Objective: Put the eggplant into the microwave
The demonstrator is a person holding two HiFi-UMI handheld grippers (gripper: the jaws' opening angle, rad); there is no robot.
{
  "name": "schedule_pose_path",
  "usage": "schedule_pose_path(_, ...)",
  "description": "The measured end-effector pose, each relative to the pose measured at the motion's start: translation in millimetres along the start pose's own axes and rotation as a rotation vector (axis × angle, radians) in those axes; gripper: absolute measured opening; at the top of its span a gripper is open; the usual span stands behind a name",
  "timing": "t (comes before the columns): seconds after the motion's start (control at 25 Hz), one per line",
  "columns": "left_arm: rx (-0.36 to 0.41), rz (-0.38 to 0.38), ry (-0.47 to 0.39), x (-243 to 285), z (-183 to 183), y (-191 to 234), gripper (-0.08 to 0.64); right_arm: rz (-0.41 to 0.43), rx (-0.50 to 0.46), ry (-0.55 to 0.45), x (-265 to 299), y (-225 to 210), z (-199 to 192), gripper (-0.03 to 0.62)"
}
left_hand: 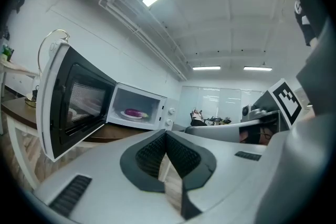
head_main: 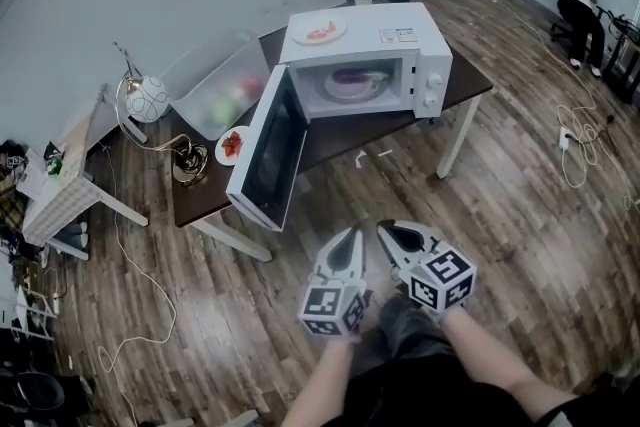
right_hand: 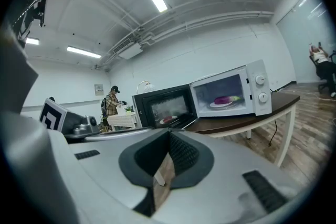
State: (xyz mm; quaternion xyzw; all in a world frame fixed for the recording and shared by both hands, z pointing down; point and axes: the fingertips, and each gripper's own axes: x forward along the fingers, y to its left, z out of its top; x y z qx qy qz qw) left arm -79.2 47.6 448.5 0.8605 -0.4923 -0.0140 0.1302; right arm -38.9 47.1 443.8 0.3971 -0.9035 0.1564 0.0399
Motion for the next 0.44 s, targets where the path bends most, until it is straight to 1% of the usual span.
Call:
schedule_pose_path(0.16,0.009,-0.004,-0.009,-6,2,-3,-0.006,0.002,-0.063,0.0,-6,10,3,0.0)
schedule_pose_path(0.44,0.019,0.007,-0.04,-17,16,-3,-0.006,0.019,-0.092,-0.018,-11,27,15,-0.001)
